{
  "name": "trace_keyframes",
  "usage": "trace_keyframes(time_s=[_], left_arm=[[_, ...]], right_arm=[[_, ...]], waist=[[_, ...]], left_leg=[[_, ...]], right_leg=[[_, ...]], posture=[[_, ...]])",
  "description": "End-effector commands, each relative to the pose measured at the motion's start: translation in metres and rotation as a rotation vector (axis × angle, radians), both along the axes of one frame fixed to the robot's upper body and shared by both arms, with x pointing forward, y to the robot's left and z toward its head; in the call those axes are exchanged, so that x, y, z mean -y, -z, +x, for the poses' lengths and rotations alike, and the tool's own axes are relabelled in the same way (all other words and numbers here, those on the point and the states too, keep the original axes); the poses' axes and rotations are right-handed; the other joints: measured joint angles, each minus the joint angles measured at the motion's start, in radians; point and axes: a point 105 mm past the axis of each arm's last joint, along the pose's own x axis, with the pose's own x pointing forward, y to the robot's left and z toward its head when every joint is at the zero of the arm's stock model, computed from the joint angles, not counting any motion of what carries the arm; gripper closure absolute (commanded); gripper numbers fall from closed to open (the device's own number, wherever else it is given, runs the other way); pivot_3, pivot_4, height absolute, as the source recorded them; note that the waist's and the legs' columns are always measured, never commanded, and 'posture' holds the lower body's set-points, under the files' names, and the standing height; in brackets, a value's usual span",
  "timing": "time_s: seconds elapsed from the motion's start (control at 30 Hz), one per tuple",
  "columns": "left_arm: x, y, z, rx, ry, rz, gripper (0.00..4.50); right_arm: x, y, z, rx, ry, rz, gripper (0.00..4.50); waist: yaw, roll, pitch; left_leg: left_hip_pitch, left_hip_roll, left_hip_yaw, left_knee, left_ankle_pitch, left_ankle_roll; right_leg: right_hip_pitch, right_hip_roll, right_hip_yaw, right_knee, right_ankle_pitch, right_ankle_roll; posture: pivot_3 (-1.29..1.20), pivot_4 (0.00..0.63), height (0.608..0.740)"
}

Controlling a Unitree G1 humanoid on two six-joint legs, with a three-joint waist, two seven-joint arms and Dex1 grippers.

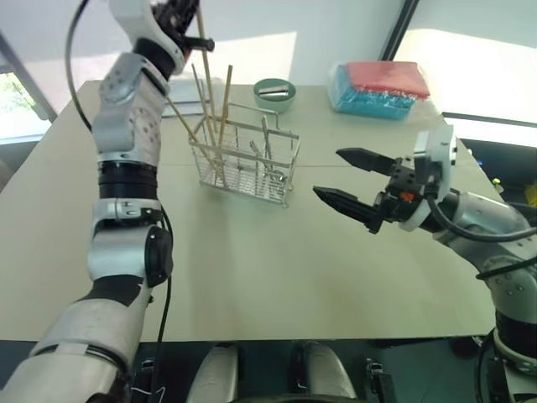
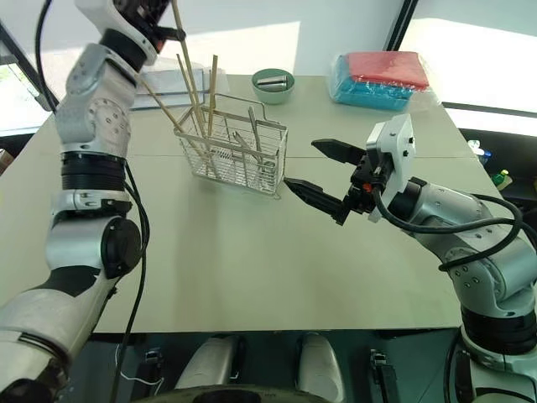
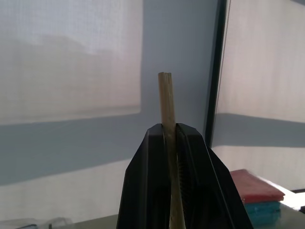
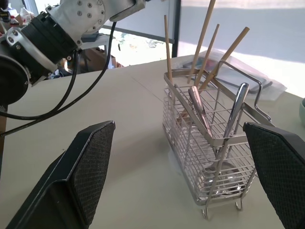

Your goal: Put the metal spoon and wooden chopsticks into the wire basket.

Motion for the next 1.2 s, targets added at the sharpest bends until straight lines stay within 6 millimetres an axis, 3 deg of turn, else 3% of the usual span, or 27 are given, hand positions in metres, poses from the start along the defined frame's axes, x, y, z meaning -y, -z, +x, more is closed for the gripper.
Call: trace_keyframes(time_s=[0.03,0.2,0.23,0.43,0.53,0.63,0.77,0.83,1.0,1.07,1.2], left_arm=[[0.009,-0.001,-0.009,0.030,0.022,0.025,2.82],[0.007,0.002,-0.014,0.006,0.019,-0.005,0.20],[0.006,0.002,-0.015,0.004,0.016,-0.008,0.04],[-0.003,-0.011,-0.033,-0.013,0.058,-0.039,0.04],[-0.026,-0.026,-0.049,-0.041,0.112,0.041,0.04],[-0.048,-0.027,-0.069,-0.070,0.161,0.214,0.04],[-0.071,-0.002,-0.104,-0.128,0.226,0.517,0.04],[-0.084,0.021,-0.122,-0.204,0.251,0.644,0.04],[-0.095,0.055,-0.145,-0.301,0.262,0.781,0.04],[-0.089,0.070,-0.154,-0.311,0.266,0.790,0.04],[-0.086,0.082,-0.159,-0.312,0.244,0.789,0.04]], right_arm=[[0.002,-0.014,-0.002,0.062,0.016,0.018,0.02],[0.002,-0.014,0.000,0.060,0.018,0.020,0.02],[0.002,-0.014,0.000,0.060,0.017,0.022,0.02],[-0.001,-0.013,0.006,0.053,0.013,0.026,0.02],[0.002,-0.013,0.010,0.055,0.019,0.014,0.02],[0.009,-0.012,0.016,0.051,0.031,-0.009,0.02],[0.016,-0.010,0.023,0.050,0.044,-0.043,0.02],[0.019,-0.008,0.027,0.042,0.048,-0.057,0.02],[0.020,-0.001,0.029,0.021,0.024,-0.087,0.02],[0.019,0.003,0.029,0.009,0.011,-0.093,0.02],[0.014,0.004,0.028,0.014,-0.012,-0.095,0.02]], waist=[[0.000,0.000,0.000],[0.000,0.000,0.000],[0.000,0.000,0.000],[-0.001,0.000,0.000],[-0.011,0.002,0.001],[-0.026,0.003,0.001],[-0.028,0.009,0.001],[-0.026,0.010,0.001],[-0.005,0.010,0.001],[-0.003,0.011,0.001],[0.001,0.011,0.001]], left_leg=[[0.000,0.000,0.000,0.000,0.000,0.000],[-0.001,0.000,-0.001,0.000,0.000,0.000],[-0.001,0.000,-0.001,0.000,0.000,0.000],[0.000,0.000,-0.001,0.000,0.000,0.000],[0.000,0.000,-0.002,0.000,0.000,0.000],[0.000,0.000,-0.002,-0.001,0.000,0.000],[0.001,0.000,-0.001,-0.002,0.000,0.000],[0.001,0.000,0.000,-0.002,0.000,0.001],[0.000,0.001,-0.002,-0.001,0.000,0.001],[0.000,0.001,-0.002,-0.001,0.000,0.001],[-0.001,0.001,-0.003,-0.001,-0.001,0.001]], right_leg=[[0.000,0.000,0.000,0.000,0.000,0.000],[-0.001,0.000,0.000,0.000,0.000,0.000],[-0.001,0.000,0.000,0.000,0.000,0.000],[0.000,0.000,0.000,0.000,0.000,0.000],[-0.001,0.001,0.000,0.000,0.000,0.000],[-0.002,0.002,0.000,0.001,0.000,-0.001],[-0.001,0.002,0.001,0.000,0.000,-0.001],[-0.001,0.001,0.001,0.000,-0.001,-0.001],[-0.002,0.001,0.001,-0.001,-0.003,-0.005],[-0.002,0.000,0.001,-0.002,-0.003,-0.005],[-0.002,-0.002,0.002,-0.002,-0.002,-0.005]], posture=[[0.00,0.150,0.667],[0.00,0.150,0.667],[0.00,0.150,0.667],[0.00,0.150,0.667],[0.00,0.150,0.667],[0.00,0.150,0.667],[0.00,0.150,0.667],[0.00,0.150,0.667],[0.00,0.150,0.667],[0.00,0.150,0.667],[0.00,0.150,0.667]])
